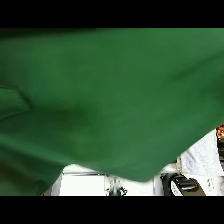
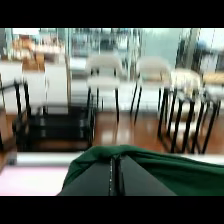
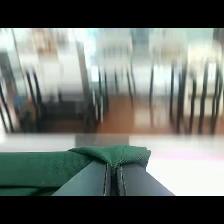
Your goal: Fold the shirts.
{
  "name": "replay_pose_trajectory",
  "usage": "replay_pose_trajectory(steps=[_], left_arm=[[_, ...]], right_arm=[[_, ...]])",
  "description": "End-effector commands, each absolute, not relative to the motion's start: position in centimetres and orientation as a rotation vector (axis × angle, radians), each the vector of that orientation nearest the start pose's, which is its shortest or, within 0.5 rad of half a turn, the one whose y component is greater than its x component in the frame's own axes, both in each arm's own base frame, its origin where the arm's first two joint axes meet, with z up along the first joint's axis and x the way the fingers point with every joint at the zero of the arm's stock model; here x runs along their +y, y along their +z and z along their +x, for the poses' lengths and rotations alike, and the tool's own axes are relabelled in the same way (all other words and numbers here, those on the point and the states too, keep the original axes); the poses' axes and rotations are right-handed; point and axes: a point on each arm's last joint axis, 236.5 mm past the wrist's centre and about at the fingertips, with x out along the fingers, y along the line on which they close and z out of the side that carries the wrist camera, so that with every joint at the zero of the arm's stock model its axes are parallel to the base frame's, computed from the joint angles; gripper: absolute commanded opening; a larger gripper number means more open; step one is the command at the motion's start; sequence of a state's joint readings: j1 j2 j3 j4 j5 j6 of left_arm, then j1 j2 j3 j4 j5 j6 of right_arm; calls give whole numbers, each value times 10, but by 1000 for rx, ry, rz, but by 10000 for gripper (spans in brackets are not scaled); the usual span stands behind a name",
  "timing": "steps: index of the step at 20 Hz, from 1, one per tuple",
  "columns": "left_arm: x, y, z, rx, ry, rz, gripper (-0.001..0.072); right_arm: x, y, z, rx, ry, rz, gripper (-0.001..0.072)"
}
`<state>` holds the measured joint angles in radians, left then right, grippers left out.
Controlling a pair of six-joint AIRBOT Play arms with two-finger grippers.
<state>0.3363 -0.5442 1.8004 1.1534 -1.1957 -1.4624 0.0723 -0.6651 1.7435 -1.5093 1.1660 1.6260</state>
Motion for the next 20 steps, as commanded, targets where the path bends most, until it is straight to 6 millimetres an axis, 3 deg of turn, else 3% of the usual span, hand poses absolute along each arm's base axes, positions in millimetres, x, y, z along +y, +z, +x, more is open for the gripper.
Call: replay_pose_trajectory(steps=[1, 4, 7, 10, 13, 15, 18, 20], left_arm=[[-20, 411, 214, 307, -63, -40, 35], [-2, 312, 265, 580, -88, -90, 35], [9, 209, 319, 809, -122, -225, 35], [3, 153, 385, 851, -191, -400, 35], [-6, 99, 436, 937, -221, -493, 35], [-12, 75, 465, 954, -226, -495, 35], [-17, 55, 507, 879, -184, -486, 35], [-25, 39, 522, 864, -175, -478, 35]], right_arm=[[26, 355, 272, 553, 68, 84, 68], [27, 249, 319, 858, 47, 57, 68], [33, 155, 386, 951, 50, 43, 68], [48, 90, 456, 955, 64, 117, 68], [66, 45, 500, 961, 78, 235, 68], [66, 28, 521, 922, 69, 246, 68], [65, 14, 539, 883, 60, 251, 68], [64, -1, 541, 900, 54, 252, 68]])
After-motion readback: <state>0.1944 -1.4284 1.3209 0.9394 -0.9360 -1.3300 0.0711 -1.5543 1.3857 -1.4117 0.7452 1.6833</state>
